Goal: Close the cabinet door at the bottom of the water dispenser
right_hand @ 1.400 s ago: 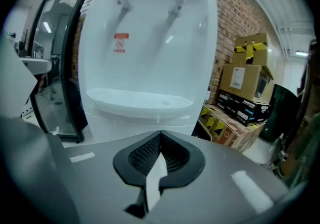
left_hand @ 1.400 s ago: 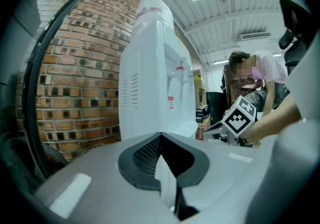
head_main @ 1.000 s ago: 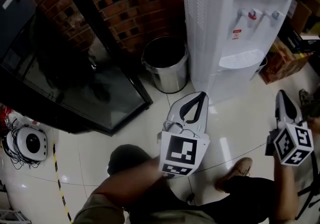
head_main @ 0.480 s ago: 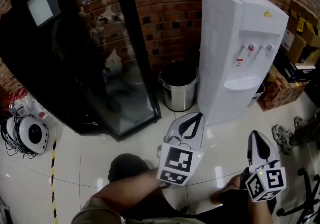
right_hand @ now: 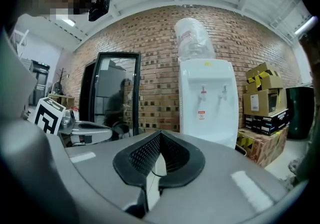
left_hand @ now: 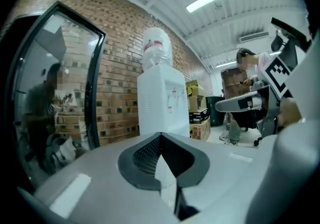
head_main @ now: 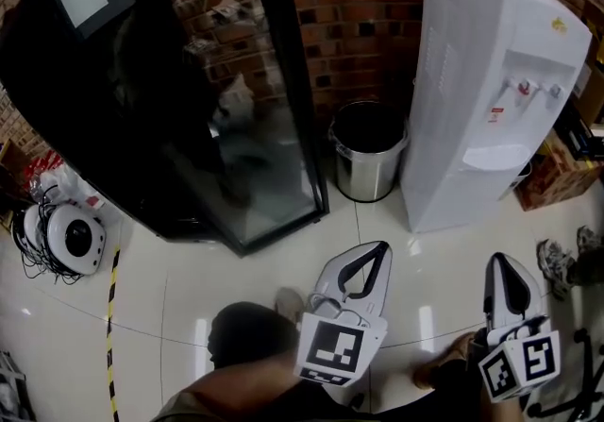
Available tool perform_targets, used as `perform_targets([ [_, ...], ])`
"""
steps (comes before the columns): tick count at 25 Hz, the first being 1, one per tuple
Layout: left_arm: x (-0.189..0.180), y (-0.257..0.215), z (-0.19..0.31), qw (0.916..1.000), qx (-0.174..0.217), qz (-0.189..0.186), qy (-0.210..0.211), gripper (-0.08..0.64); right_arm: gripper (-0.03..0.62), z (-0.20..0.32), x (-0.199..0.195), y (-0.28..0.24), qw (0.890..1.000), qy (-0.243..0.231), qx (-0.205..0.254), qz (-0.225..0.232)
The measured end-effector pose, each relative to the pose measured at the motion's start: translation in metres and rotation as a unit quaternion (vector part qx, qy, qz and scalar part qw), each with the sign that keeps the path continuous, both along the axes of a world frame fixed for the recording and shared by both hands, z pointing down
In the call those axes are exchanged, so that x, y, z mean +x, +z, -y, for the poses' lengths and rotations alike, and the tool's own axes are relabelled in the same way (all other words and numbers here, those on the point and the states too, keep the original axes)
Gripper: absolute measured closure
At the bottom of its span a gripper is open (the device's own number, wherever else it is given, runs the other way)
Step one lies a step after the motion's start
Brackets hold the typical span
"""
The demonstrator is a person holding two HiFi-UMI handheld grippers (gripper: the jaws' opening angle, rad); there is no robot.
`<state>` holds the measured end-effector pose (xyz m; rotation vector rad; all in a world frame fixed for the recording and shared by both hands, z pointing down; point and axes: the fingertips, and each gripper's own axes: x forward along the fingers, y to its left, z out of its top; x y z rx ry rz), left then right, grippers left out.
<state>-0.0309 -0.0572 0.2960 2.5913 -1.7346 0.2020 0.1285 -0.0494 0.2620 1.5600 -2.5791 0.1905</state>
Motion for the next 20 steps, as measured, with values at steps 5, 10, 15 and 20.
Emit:
perform_targets([
  [5,-0.006,-0.015,0.001,0.9995,0.010,-0.030,-0.005,0.560,0.580,0.004,0.003,0.006,1.000,0.014,-0.003,-0.014],
  [10,0.000,-0.024,-0.010,0.9993,0.018,-0.032,0.005,0.560,0.580,-0.002,0.006,0.008,1.000,0.014,-0.004,-0.018],
  [15,-0.003,-0.014,-0.012,0.9993,0.014,-0.032,-0.007,0.560,0.580,-0.006,-0.004,0.001,1.000,0.002,0.011,-0.020],
  [20,-0.013,-0.011,-0.010,0.9994,0.008,-0.023,-0.024,0.560,0.580,-0.004,-0.006,0.006,1.000,0.001,0.007,-0.026],
])
